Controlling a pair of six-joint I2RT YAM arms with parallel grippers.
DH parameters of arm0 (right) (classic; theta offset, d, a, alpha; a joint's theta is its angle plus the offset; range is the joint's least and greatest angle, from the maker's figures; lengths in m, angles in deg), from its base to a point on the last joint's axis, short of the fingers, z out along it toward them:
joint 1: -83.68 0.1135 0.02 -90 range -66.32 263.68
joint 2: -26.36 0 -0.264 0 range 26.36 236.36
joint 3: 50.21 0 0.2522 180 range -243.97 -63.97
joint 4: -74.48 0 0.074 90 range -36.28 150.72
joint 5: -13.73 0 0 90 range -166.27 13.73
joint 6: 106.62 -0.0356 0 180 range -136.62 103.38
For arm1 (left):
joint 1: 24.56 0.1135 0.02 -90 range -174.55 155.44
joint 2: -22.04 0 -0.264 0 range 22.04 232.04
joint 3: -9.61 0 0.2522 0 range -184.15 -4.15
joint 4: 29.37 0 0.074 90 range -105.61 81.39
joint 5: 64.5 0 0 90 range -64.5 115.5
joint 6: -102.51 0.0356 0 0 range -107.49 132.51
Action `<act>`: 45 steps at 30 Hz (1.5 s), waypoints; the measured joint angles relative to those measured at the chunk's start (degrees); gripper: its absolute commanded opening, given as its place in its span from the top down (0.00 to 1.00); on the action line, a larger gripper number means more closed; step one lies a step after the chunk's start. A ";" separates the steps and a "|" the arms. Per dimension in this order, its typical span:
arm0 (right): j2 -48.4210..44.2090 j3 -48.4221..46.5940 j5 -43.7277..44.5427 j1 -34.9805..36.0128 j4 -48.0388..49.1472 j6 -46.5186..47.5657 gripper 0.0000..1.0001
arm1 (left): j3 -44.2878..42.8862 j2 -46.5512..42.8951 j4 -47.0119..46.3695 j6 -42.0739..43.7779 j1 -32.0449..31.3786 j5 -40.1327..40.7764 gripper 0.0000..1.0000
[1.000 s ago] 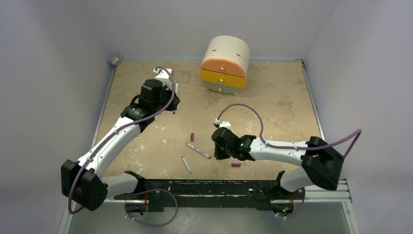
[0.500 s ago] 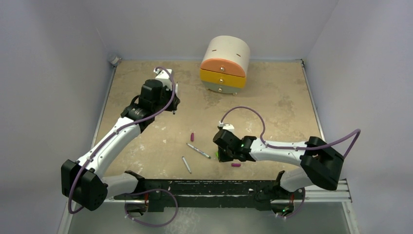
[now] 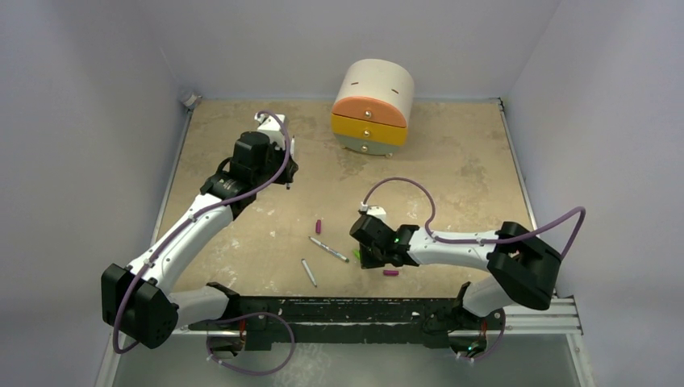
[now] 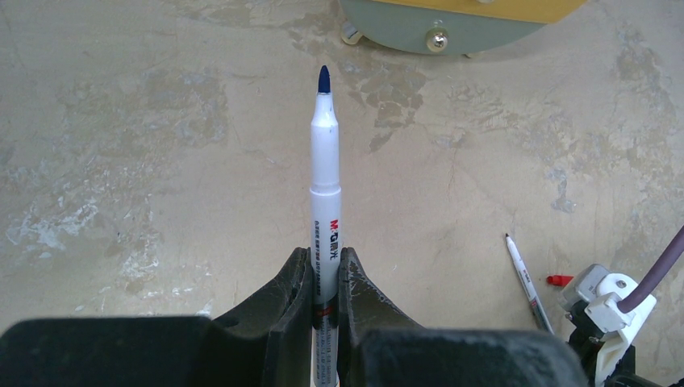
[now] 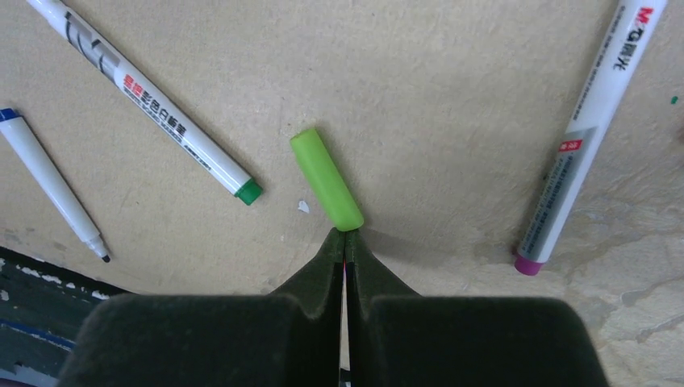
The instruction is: Insert the pens into the pen caps
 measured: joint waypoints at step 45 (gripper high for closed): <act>9.33 -18.73 13.09 -4.66 -3.82 3.89 0.45 | 0.87 -0.26 0.39 0.44 0.00 0.35 1.00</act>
